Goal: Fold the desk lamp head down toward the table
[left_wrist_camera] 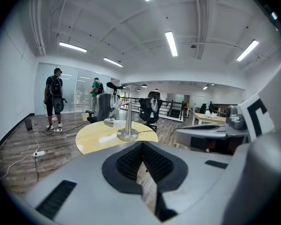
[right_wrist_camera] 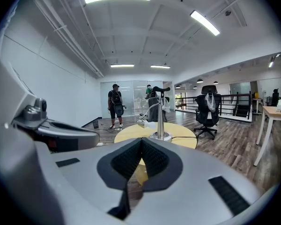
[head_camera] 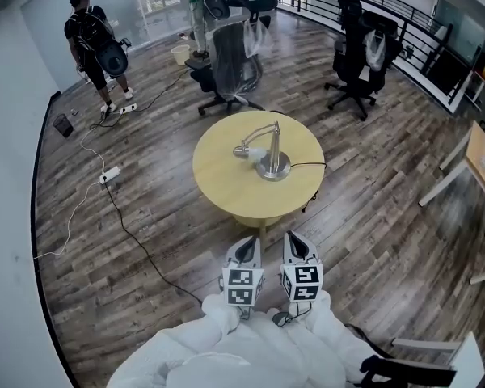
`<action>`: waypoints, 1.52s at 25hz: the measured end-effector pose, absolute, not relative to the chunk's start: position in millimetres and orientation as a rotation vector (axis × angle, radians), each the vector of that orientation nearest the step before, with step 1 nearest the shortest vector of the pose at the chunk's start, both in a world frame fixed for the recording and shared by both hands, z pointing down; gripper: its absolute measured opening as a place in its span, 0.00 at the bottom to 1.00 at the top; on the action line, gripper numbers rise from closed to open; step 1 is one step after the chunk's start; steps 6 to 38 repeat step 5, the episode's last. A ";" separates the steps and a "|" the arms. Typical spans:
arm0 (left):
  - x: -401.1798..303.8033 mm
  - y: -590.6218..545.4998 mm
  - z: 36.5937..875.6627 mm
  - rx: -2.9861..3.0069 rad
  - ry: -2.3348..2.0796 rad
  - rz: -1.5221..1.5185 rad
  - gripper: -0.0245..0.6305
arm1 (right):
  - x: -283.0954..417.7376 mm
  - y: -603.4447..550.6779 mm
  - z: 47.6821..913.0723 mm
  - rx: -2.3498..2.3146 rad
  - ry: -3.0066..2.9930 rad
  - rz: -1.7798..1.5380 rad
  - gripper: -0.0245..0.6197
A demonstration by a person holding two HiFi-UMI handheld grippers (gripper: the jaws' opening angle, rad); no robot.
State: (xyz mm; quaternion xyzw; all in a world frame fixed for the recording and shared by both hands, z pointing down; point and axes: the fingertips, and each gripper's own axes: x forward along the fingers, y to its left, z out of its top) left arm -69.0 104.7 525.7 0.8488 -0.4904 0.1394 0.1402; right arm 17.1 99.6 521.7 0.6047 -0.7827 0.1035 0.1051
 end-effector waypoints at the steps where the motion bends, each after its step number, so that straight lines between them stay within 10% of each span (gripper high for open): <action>1: -68.3 106.1 525.8 2.452 -1.416 0.403 0.04 | 18.6 100.6 521.9 1.784 -2.304 0.305 0.05; 38: -66.1 109.3 520.2 2.465 -1.432 0.399 0.04 | 23.6 103.6 524.1 1.782 -2.293 0.305 0.05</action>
